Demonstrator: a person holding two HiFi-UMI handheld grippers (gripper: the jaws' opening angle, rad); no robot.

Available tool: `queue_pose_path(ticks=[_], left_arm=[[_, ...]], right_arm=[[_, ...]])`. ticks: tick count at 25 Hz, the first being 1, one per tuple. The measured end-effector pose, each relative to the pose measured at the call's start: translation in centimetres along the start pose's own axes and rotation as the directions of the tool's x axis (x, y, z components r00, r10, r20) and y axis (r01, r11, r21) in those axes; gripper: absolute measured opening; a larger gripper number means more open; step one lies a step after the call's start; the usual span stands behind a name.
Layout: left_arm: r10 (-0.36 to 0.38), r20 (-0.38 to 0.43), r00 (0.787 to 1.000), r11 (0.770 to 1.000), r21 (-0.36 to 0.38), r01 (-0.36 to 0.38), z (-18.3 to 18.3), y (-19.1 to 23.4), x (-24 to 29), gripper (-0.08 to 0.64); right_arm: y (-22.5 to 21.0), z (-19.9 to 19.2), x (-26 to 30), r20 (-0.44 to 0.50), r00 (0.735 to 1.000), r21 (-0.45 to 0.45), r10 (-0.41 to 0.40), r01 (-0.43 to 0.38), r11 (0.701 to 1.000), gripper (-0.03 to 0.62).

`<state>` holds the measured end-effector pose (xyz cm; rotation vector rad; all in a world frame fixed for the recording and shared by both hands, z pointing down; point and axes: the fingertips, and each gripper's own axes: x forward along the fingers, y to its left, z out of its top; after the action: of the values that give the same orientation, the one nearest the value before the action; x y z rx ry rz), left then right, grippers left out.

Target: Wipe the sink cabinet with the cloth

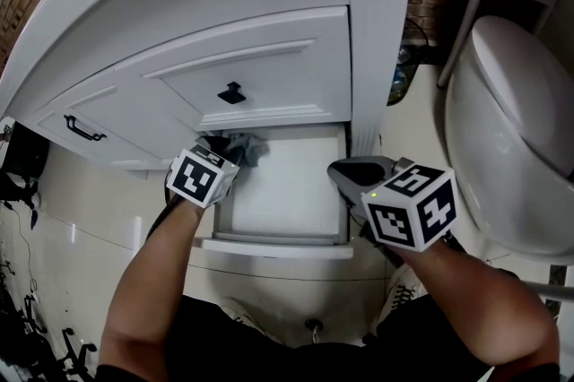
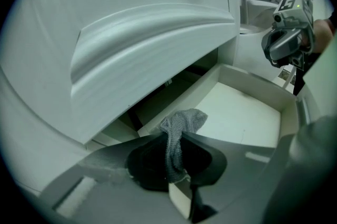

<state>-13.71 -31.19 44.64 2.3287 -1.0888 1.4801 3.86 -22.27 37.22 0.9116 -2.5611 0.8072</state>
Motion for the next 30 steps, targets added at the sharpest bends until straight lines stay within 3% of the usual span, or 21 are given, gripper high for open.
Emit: queue_pose_path(ticks=[3, 6, 12, 21, 27, 30], left_arm=[[-0.01, 0.014, 1.0, 1.0, -0.015, 0.011, 0.3, -0.2, -0.5, 0.038], [-0.069, 0.07, 0.995, 0.997, -0.033, 0.071, 1.9, -2.2, -1.5, 0.038], [-0.235, 0.159, 0.959, 0.972, 0.014, 0.236, 6.2, -9.5, -2.5, 0.038], [-0.4, 0.007, 0.917, 0.91, 0.122, 0.396, 7.1, -15.5, 0.3, 0.038], [-0.413, -0.032, 0.91, 0.897, 0.16, 0.413, 7.0, -16.5, 0.6, 0.038], [-0.399, -0.05, 0.916, 0.901, 0.166, 0.401, 6.4, -15.9, 0.8, 0.038]], right_arm=[[-0.2, 0.2, -0.3, 0.011, 1.0, 0.009, -0.002, 0.002, 1.0, 0.006], [-0.4, 0.4, -0.7, 0.021, 1.0, 0.012, -0.01, 0.01, 1.0, 0.006], [-1.0, 0.1, -1.1, 0.028, 0.999, 0.025, -0.018, 0.017, 1.0, 0.006], [-1.5, 1.1, -2.6, 0.069, 0.997, 0.039, -0.035, 0.033, 0.999, 0.006], [-1.4, 1.1, -2.9, 0.071, 0.997, 0.043, -0.028, 0.025, 0.999, 0.006], [-1.3, 1.4, -2.8, 0.074, 0.997, 0.045, -0.023, 0.02, 0.999, 0.006]])
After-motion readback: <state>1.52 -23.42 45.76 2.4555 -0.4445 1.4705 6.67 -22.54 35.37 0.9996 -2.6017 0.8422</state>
